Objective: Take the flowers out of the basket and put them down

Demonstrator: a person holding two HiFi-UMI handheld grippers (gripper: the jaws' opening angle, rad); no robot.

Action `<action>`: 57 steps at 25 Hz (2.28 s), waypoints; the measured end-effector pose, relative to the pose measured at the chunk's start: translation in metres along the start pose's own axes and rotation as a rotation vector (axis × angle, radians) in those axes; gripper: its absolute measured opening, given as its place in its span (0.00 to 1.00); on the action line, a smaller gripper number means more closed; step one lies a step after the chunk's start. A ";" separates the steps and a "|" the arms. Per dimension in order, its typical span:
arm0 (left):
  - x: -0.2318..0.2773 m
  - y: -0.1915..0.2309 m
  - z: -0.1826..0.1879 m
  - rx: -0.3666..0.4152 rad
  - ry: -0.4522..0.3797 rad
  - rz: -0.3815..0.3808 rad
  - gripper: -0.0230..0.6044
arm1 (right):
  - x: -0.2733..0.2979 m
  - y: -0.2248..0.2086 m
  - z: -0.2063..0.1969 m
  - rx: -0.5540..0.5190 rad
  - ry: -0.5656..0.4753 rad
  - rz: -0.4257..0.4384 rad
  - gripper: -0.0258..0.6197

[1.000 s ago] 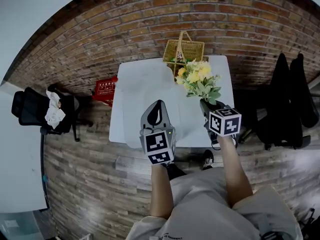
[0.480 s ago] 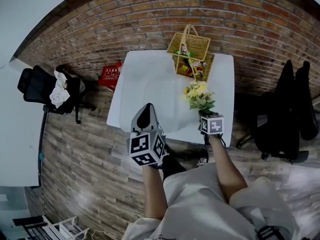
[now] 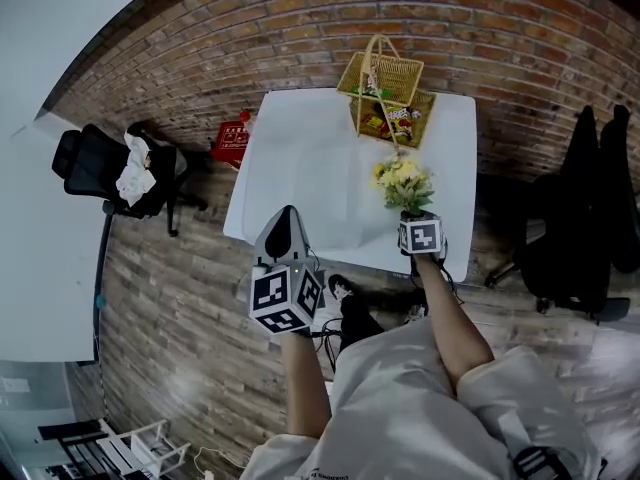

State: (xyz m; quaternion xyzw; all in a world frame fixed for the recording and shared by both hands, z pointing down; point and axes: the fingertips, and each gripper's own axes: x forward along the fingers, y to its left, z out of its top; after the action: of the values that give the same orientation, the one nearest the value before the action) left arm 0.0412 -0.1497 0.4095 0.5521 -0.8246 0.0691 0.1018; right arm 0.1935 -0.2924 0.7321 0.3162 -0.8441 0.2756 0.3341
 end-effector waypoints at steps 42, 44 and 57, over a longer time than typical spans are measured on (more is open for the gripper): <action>-0.231 -0.134 -0.152 -0.116 0.119 0.220 0.08 | -0.289 0.027 -0.013 -0.192 -0.546 0.476 0.03; -0.247 -0.137 -0.155 -0.107 0.115 0.254 0.08 | -0.296 0.029 -0.028 -0.210 -0.512 0.485 0.03; -0.224 -0.181 -0.139 -0.076 0.110 0.223 0.08 | -0.292 0.012 -0.040 -0.323 -0.302 0.449 0.03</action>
State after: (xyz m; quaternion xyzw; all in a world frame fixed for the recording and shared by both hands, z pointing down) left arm 0.3046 0.0139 0.4896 0.4480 -0.8762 0.0788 0.1593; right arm 0.3689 -0.1553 0.5381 0.1021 -0.9657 0.1550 0.1816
